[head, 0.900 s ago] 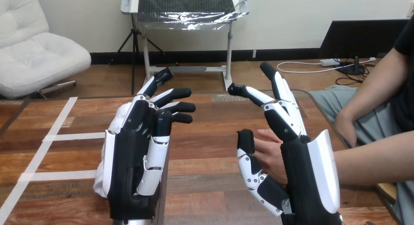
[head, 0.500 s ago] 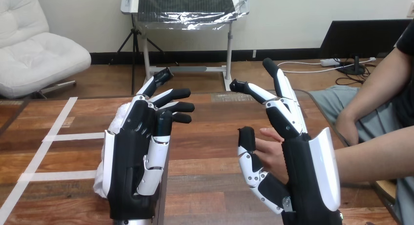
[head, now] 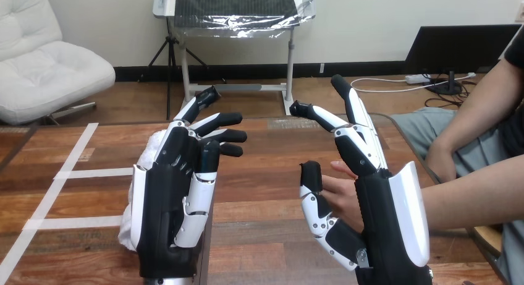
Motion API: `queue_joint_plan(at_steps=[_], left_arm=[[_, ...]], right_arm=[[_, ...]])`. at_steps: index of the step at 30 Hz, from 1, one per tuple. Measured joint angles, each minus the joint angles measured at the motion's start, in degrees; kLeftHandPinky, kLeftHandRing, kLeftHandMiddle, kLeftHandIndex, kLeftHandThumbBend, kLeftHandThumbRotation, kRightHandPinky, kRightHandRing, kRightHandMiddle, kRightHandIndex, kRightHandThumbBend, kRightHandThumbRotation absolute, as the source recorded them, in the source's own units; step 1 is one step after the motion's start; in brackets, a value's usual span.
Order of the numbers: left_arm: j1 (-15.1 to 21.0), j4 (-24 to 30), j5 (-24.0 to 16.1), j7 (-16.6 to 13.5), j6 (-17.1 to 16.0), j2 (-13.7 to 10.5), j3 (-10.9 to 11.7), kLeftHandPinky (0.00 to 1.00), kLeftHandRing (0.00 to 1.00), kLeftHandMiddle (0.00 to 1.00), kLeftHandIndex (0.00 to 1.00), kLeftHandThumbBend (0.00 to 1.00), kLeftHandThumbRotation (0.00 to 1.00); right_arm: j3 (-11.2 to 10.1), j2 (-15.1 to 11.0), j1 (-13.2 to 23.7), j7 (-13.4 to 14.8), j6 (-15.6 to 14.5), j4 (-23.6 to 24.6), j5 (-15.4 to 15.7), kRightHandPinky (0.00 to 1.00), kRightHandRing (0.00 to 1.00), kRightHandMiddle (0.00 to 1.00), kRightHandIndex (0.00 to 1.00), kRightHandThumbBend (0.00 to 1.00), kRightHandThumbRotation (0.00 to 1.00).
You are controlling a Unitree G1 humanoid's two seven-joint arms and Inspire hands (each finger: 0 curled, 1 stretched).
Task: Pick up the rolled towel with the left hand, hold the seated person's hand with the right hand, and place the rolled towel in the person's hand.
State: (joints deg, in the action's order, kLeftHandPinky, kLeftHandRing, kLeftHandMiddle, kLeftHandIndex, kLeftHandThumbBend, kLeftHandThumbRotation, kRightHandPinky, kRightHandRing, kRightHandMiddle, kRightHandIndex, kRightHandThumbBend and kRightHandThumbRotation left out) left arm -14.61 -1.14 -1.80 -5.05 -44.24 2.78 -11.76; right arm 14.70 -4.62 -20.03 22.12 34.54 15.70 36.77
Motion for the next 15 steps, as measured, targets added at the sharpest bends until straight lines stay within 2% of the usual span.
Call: queue_joint_plan(at_steps=[15], left_arm=[[0.15,-0.44,1.93,2.49,-0.62,-0.07,-0.25,0.56,0.65,0.74,0.84,0.47,0.77]], right_arm=[[0.02,0.01,0.05,-0.95,-0.3,0.0,-1.35,1.0,1.0,1.0,0.88,0.0,0.0]])
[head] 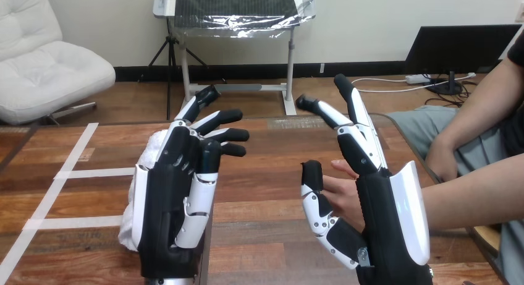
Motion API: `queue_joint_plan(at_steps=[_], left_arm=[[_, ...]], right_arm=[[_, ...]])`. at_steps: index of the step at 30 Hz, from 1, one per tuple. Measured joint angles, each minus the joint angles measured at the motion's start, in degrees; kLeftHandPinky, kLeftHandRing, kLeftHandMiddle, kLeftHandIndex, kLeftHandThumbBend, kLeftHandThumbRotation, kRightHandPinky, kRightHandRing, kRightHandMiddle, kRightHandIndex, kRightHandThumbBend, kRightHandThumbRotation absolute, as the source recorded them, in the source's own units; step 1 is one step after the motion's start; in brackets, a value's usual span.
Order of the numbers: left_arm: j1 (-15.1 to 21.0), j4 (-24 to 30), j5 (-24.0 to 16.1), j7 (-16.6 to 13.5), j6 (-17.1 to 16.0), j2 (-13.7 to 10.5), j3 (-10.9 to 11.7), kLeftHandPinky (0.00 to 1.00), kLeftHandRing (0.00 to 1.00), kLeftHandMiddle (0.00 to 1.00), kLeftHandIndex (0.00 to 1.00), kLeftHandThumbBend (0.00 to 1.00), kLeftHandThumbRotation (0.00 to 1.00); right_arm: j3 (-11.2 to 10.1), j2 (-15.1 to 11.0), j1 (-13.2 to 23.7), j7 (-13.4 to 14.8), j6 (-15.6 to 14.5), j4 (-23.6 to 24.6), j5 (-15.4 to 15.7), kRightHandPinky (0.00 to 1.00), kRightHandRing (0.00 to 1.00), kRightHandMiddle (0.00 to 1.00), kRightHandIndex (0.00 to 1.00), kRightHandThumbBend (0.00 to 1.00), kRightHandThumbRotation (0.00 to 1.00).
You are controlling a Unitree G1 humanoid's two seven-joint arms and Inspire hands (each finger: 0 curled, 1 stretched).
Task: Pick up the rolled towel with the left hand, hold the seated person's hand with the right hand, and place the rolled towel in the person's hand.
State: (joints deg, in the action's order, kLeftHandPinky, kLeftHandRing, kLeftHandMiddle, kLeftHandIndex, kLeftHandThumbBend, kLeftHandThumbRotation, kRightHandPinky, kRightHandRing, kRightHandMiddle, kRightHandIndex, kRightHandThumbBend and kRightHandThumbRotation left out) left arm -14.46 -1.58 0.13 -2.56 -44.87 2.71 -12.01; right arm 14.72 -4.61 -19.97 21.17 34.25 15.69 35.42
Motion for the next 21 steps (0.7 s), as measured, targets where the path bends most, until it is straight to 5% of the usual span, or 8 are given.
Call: queue_joint_plan(at_steps=[11,21], left_arm=[[0.09,-0.03,-1.7,0.05,-0.04,-0.01,0.26,0.57,0.66,0.76,0.86,0.51,0.75],[0.22,0.0,-14.89,-6.58,0.05,-0.06,3.93,0.65,0.74,0.8,0.87,0.55,0.58]], right_arm=[[-0.06,0.03,0.41,-0.21,-0.18,-0.01,-0.01,1.0,1.0,1.0,0.89,0.0,0.0],[-0.31,0.04,1.2,-0.21,-0.27,-0.07,-0.01,1.0,1.0,1.0,0.89,0.0,0.0]])
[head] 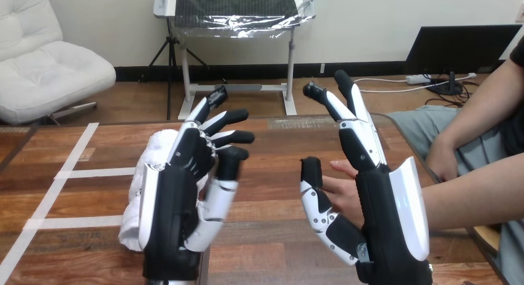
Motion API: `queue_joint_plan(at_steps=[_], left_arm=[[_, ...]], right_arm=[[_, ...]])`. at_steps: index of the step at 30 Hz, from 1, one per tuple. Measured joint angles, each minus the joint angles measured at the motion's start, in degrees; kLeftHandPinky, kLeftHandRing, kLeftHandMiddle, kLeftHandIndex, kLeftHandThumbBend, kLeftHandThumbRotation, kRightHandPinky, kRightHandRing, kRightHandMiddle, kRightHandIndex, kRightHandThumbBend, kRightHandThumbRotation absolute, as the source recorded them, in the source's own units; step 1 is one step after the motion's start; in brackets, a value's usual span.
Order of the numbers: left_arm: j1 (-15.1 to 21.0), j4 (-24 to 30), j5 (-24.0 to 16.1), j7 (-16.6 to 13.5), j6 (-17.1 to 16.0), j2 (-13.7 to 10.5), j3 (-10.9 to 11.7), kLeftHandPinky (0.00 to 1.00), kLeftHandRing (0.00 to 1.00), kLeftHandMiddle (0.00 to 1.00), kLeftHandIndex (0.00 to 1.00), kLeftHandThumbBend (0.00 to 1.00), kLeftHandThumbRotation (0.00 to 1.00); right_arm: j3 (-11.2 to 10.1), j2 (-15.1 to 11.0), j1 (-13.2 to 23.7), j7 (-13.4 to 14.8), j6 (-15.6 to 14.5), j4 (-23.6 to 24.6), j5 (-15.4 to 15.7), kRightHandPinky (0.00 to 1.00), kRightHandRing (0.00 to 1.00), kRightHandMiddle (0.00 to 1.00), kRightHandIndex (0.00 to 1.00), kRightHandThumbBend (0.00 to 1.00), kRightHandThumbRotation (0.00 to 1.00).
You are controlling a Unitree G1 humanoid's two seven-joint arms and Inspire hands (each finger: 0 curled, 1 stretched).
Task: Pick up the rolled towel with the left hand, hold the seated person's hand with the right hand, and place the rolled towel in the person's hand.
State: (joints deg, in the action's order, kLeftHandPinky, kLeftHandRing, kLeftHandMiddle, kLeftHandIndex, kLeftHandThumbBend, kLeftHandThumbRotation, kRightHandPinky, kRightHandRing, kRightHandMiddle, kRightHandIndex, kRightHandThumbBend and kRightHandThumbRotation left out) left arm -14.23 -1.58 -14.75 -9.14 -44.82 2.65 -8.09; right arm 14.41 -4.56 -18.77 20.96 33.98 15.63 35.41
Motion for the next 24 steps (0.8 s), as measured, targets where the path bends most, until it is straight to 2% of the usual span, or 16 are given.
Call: queue_joint_plan(at_steps=[8,17,24], left_arm=[[-0.22,0.68,-13.5,-9.18,2.25,-0.07,3.44,0.77,0.84,0.87,0.88,0.61,0.44],[-0.36,1.92,-28.06,-20.85,7.65,-0.64,6.38,0.8,0.87,0.89,0.89,0.66,0.36],[-0.35,3.04,-33.08,-24.41,12.84,-1.5,6.79,0.78,0.87,0.9,0.89,0.68,0.36]], right_arm=[[-0.44,-0.05,0.08,0.0,-0.04,-0.08,0.02,1.0,1.0,1.0,0.89,0.0,0.0],[-1.19,-0.07,0.1,-0.07,-0.39,-0.11,0.04,1.0,1.0,1.0,0.9,0.0,0.0],[-1.45,-0.17,0.1,-0.33,-0.51,-0.11,0.03,1.0,1.0,1.0,0.92,0.0,0.0]])
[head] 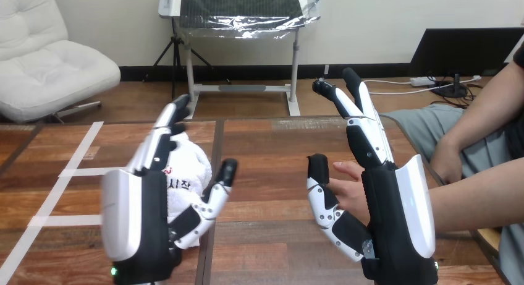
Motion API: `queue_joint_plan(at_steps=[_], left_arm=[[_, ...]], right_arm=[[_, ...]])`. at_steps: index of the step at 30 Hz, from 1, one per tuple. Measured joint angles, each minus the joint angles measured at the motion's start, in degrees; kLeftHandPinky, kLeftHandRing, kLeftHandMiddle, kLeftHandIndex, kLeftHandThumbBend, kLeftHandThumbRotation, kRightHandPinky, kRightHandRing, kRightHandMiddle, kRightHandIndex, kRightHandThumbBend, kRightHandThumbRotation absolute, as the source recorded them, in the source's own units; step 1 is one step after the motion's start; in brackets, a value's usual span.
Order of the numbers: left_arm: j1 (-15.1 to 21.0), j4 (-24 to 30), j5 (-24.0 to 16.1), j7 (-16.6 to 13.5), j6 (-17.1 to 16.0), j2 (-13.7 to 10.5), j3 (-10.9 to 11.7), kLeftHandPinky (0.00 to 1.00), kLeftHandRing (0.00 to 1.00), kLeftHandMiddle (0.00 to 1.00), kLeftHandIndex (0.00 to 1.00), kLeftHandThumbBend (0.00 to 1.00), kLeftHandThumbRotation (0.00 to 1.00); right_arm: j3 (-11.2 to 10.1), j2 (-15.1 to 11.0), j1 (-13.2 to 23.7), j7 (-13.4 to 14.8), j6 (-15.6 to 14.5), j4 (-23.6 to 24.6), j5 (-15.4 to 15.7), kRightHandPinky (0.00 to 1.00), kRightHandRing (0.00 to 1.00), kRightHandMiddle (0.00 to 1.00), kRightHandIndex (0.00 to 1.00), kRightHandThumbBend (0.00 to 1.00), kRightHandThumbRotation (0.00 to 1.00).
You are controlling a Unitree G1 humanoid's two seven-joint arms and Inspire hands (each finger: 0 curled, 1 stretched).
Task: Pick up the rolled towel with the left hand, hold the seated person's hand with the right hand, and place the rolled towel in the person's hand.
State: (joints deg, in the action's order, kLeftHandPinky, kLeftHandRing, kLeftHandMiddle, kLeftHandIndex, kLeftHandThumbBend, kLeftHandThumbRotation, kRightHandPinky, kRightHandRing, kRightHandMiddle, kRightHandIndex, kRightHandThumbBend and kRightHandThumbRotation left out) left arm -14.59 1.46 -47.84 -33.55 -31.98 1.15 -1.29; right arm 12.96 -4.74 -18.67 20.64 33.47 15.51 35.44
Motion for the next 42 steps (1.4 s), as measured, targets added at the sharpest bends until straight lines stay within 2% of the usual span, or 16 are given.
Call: queue_joint_plan(at_steps=[9,13,17,24,33,42], left_arm=[[0.1,1.94,-5.12,-0.79,7.88,-0.87,-0.39,0.76,0.87,0.9,0.9,0.69,0.42],[0.24,2.96,-7.12,-0.77,11.76,-0.97,-0.84,0.79,0.88,0.91,0.9,0.7,0.47],[0.95,3.6,-8.87,-0.77,15.58,-1.09,-1.23,0.82,0.88,0.91,0.9,0.7,0.5],[2.85,3.87,-10.37,-0.75,20.55,-1.45,-2.28,0.87,0.9,0.91,0.9,0.69,0.53],[5.95,3.86,-12.14,-0.35,26.97,-1.65,-3.77,0.86,0.89,0.91,0.91,0.69,0.58],[8.86,3.8,-12.45,1.18,31.69,-2.43,-5.18,0.85,0.89,0.91,0.92,0.71,0.62]], right_arm=[[-0.12,-0.03,0.01,-1.18,-0.73,0.01,0.01,1.0,1.0,1.0,0.96,0.0,0.0],[-0.2,-0.06,0.01,-1.79,-0.87,0.01,-0.34,1.0,1.0,1.0,0.99,0.0,0.0],[-0.21,-0.06,0.01,-2.72,-0.87,0.01,-1.95,1.0,1.0,1.0,0.99,0.0,0.0],[-0.39,-0.04,0.01,-3.51,-0.95,0.01,-3.37,1.0,1.0,1.0,1.0,0.0,0.0],[-0.51,0.0,0.02,-4.44,-1.33,0.01,-4.0,1.0,1.0,1.0,1.0,0.0,0.0],[-0.56,-0.02,0.03,-5.48,-1.94,0.01,-3.96,1.0,1.0,1.0,1.0,0.0,0.0]])
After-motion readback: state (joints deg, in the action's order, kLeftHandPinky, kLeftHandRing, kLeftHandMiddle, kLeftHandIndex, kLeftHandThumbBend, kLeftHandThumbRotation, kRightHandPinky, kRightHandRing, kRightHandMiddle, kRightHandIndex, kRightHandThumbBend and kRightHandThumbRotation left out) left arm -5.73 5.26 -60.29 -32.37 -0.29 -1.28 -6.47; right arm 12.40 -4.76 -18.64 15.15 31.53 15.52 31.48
